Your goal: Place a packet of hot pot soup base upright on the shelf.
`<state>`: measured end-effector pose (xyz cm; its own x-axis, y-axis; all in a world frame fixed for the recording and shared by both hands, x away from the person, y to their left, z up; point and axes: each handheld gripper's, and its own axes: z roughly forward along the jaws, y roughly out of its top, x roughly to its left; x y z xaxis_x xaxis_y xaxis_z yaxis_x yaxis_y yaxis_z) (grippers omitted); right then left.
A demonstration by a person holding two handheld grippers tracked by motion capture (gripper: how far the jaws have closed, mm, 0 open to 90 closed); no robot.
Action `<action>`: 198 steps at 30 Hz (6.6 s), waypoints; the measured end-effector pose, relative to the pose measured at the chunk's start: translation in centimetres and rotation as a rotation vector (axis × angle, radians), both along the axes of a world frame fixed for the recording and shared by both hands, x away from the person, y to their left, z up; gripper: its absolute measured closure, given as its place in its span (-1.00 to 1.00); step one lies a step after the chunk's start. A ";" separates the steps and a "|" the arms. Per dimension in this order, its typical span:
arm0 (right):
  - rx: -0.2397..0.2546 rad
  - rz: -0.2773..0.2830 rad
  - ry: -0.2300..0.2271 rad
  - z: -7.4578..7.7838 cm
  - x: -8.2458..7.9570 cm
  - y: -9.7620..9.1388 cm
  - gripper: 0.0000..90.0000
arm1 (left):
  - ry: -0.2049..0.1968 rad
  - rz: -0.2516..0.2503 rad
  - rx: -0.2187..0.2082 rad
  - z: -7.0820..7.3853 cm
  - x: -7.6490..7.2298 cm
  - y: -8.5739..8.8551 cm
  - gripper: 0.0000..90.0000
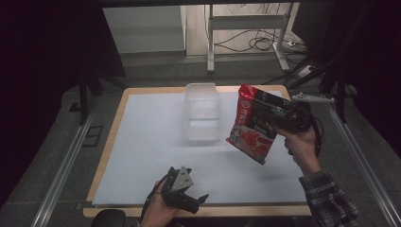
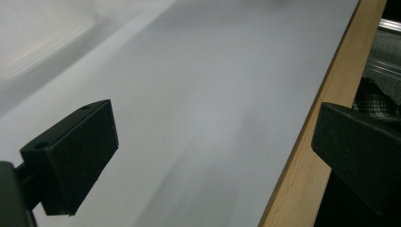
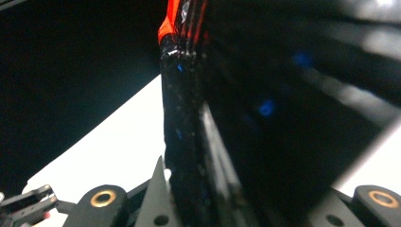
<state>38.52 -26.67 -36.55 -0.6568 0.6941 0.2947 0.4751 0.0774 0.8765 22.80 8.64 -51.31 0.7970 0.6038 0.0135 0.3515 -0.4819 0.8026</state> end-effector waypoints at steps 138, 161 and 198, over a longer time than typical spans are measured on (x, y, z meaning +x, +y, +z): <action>-0.227 0.092 -0.030 -5.5 10.3 13.5 -0.53 | 0.036 0.051 -0.110 -0.9 -0.1 3.3 -0.97; -0.256 0.119 -0.049 -4.3 7.9 12.5 -0.74 | 0.048 0.059 -0.090 -1.0 0.0 3.4 -0.97; -0.324 0.165 -0.050 -5.4 3.6 11.1 -0.85 | 0.048 0.047 -0.084 -1.1 0.0 3.2 -0.97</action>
<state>42.08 -15.58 -41.94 -0.7757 0.6297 0.0422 0.3906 0.4265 0.8158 22.80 11.80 -52.44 0.7663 0.6380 -0.0759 0.4108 -0.3957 0.8214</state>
